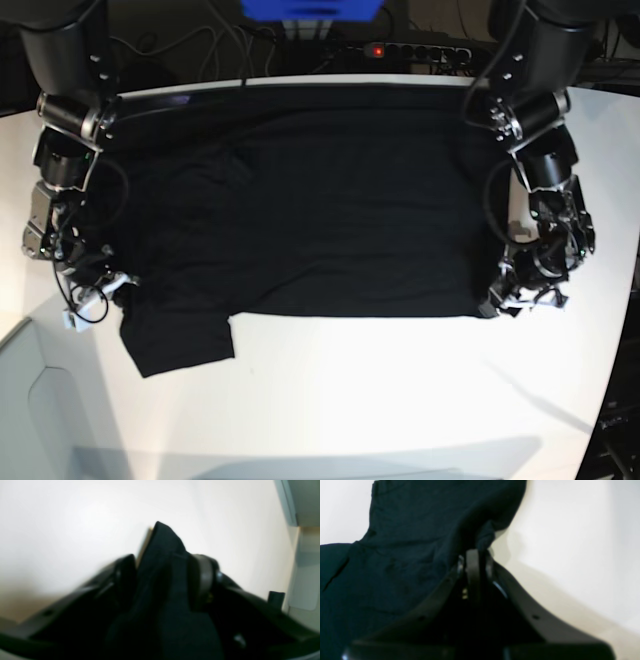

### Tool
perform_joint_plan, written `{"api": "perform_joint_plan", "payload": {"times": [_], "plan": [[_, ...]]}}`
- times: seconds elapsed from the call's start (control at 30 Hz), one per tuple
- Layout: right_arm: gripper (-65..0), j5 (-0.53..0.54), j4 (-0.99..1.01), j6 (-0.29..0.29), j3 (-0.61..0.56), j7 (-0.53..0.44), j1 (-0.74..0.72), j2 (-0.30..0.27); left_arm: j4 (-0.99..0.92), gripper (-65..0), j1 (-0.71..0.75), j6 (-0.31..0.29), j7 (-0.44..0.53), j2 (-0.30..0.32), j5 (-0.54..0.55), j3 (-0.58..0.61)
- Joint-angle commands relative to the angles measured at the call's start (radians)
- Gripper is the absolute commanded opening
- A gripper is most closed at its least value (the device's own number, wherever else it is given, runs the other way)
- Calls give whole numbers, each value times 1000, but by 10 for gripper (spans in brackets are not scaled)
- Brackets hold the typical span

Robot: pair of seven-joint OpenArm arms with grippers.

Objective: Fold the T-shirt properly
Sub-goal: 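Grasp the hem corners with both grippers, then lift the hem and fold it over toward the collar with both grippers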

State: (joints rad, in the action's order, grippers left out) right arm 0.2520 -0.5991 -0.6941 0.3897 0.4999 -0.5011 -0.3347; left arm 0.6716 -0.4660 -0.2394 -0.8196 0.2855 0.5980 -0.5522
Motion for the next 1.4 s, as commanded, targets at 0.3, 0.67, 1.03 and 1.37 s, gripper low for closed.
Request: {"api": "perform_joint_plan", "payload": {"times": [0.3,0.67,1.03,1.37], "plan": [[-650,-39,-3,-4,-5,52,-8,-4,-3,-648,8,27,-30,2,-49,8],[-650,-39,-6,-4,-5,50,-47,-25,254,-650,80,27,-11,14,-43,10],[-650,-38,-8,-4,-2,50,-118,-65,354,-650,108,30,-5,39,-52,8],[-650,-32,-8,-4,2,50,-132,-109,357,-650,100,28,-1,67,-43,8]]}}
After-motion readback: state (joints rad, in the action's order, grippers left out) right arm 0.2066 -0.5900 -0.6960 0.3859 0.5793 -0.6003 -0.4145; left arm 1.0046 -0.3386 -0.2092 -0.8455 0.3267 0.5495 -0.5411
